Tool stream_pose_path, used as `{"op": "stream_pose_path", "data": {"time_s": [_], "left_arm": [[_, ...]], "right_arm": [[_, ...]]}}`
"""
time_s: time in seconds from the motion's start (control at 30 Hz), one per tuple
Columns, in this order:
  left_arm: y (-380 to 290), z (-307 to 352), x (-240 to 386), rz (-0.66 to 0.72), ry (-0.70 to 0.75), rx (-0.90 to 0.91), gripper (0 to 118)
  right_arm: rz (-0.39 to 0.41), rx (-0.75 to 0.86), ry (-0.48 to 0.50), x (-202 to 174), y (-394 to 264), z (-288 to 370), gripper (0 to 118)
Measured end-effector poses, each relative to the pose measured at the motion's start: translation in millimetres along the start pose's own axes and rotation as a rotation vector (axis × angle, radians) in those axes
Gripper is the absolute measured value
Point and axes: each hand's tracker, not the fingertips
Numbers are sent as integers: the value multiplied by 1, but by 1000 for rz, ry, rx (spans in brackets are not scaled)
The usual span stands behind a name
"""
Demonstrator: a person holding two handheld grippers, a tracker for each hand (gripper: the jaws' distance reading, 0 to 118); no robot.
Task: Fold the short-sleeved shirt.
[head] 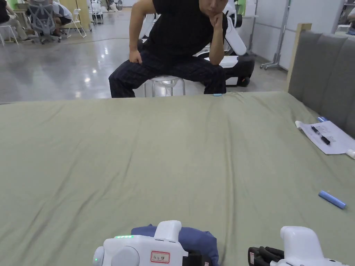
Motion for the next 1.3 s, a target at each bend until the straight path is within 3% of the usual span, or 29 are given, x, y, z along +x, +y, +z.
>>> {"op": "stream_pose_path", "data": {"time_s": [0.27, 0.37, 0.4, 0.43, 0.47, 0.5, 0.6, 0.63, 0.7, 0.73, 0.8, 0.87, 0.97, 1.13, 1.23, 1.3], "left_arm": [[20, 0, 14, -17, 68, -118, 5], [17, 40, 33, -123, 72, 36, 7], [15, 62, 38, -182, 70, 67, 17], [13, 86, 42, -219, 77, 115, 43], [10, 107, 42, -244, 120, 163, 59], [7, 125, 41, -247, 125, 190, 68], [-2, 165, 18, -161, 231, 228, 69], [-3, 170, 6, -129, 247, 221, 69], [-5, 173, -23, -88, 212, 224, 69], [-7, 172, -36, -22, 180, 221, 69], [-11, 165, -61, 112, 54, 220, 69], [-14, 156, -81, 244, -77, 256, 70], [-17, 135, -101, 368, -186, 281, 72], [-26, 95, -116, 431, -166, 168, 73], [-35, 72, -111, 445, -243, 196, 72], [-27, 70, -105, 476, -222, 160, 69]], "right_arm": [[4, -11, 60, -22, 10, -17, 0], [40, -27, 76, -30, 14, -22, 0], [50, -31, 75, -33, 15, -25, 0], [56, -38, 80, -35, 17, -30, 0], [58, -51, 95, -38, 18, -35, 0], [62, -73, 117, -42, 20, -42, 0], [76, -132, 126, -53, 20, -64, 0], [88, -236, 117, -55, 19, -80, 0], [195, -416, 49, -60, 8, -115, 0], [214, -347, 68, -60, 8, -117, 0], [136, -374, 55, -61, 21, -112, 0], [223, -385, 43, -67, 21, -115, 0], [210, -380, 46, -65, 22, -111, 0], [176, -368, 60, -59, 20, -110, 0], [196, -352, 50, -62, 17, -109, 0], [209, -335, 44, -64, 14, -107, 0]]}}
